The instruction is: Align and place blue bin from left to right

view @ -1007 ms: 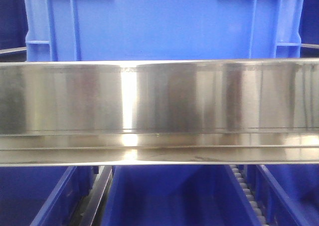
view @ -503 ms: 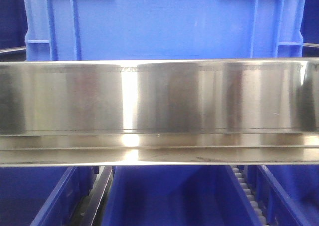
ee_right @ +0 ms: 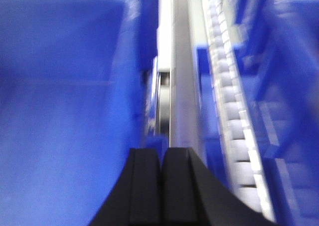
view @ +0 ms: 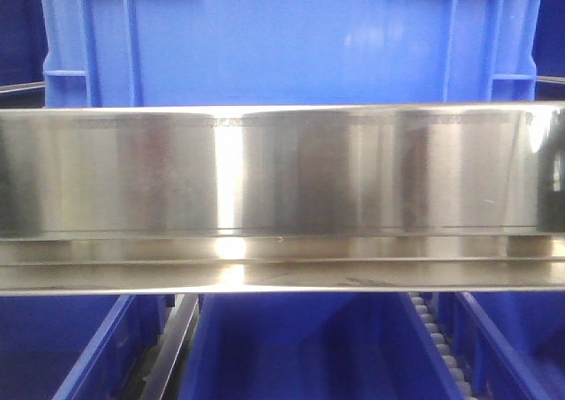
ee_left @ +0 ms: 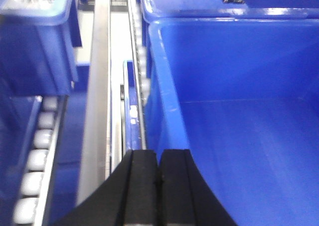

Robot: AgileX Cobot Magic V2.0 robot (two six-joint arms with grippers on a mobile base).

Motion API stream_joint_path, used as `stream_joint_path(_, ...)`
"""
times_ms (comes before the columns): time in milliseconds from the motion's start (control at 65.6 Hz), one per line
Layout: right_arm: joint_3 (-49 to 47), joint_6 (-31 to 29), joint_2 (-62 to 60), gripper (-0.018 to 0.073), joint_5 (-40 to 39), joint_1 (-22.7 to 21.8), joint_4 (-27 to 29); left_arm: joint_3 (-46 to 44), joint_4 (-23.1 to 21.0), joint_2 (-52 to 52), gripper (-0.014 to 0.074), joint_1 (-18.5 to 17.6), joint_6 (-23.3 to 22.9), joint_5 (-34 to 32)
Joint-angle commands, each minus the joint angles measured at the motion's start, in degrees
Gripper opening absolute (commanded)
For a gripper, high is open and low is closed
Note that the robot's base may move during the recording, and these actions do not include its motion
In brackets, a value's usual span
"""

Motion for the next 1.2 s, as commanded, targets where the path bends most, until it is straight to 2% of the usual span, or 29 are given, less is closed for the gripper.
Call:
stream_joint_path(0, -3.9, 0.8, 2.4, -0.0062, 2.7, 0.8, -1.3, -3.6, 0.5, 2.4, -0.0111, -0.6, -2.0, 3.0)
stream_joint_path(107, -6.6, 0.8, 4.9, -0.0062, 4.5, 1.0, -1.3, -5.3, 0.4, 4.0, -0.0111, -0.6, -2.0, 5.5)
stream_joint_path(412, -7.9, 0.8, 7.3, -0.0062, 6.0, 1.0, -1.0, -5.3, 0.4, 4.4, -0.0111, -0.6, -2.0, 5.2)
stream_joint_path(519, -7.9, 3.0, 7.3, -0.0047, 6.2, 1.0, -0.9, -5.3, 0.4, 4.5, -0.0111, -0.6, -2.0, 5.4)
stream_joint_path(580, -7.9, 3.1, 7.3, 0.0018, 6.2, 1.0, -0.9, -5.3, 0.4, 4.5, -0.0111, -0.6, -2.0, 5.4)
stream_joint_path(702, -7.9, 3.1, 7.3, 0.0288, 6.6, 1.1, -0.9, -5.3, 0.4, 4.5, -0.0111, -0.6, -2.0, 5.4)
stream_joint_path(763, -7.9, 3.1, 7.3, 0.0352, 6.6, 1.1, -0.9, -5.3, 0.4, 4.5, -0.0111, -0.6, -2.0, 5.4)
stream_joint_path(930, -7.9, 3.4, 7.6, 0.0312, 6.6, 1.7, -0.3, -5.3, 0.4, 4.9, -0.0111, -0.6, -2.0, 5.4)
stream_joint_path(1190, -7.9, 4.3, 10.2, 0.031, 6.1, 3.4, -0.3, -5.1, 0.4, 5.4, -0.0111, -0.6, -2.0, 5.6)
